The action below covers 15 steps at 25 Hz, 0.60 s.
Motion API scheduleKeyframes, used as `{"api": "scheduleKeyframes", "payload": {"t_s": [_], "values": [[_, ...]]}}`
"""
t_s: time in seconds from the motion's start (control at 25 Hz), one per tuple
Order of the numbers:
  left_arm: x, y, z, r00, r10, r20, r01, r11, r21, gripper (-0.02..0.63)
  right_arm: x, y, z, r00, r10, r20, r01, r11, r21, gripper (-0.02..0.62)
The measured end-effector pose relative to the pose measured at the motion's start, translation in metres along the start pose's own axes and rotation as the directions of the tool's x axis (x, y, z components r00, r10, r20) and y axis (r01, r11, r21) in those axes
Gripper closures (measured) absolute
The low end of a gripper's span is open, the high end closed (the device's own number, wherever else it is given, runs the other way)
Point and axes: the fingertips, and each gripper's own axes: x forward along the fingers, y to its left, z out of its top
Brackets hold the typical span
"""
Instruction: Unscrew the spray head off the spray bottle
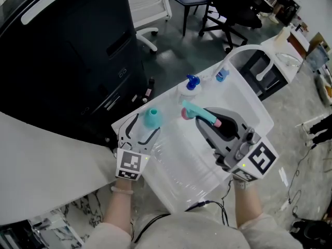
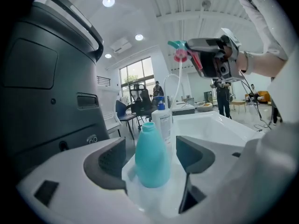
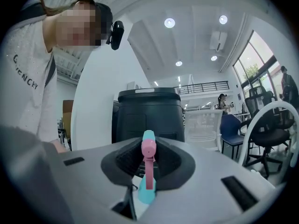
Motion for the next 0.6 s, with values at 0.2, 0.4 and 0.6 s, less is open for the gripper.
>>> {"api": "scheduleKeyframes", "payload": {"t_s": [0.2, 0.4, 0.6], "values": [[-0.029, -0.007, 0.007, 0.998, 0.061, 0.014, -0.06, 0.996, -0.062, 0.284, -0.019, 0.005, -0.012, 0.999, -0.002, -0.034, 0.002, 1.0, -0.004, 0.526], [-0.062, -0.016, 0.008, 0.991, 0.125, 0.041, -0.118, 0.984, -0.133, 0.424, -0.034, 0.017, -0.031, 0.998, 0.039, -0.055, -0.038, 0.999, 0.027, 0.526], [-0.091, -0.033, 0.014, 0.98, 0.182, 0.077, -0.166, 0.97, -0.179, 0.585, -0.048, 0.029, -0.047, 0.994, 0.08, -0.079, -0.077, 0.996, 0.038, 0.526]]}}
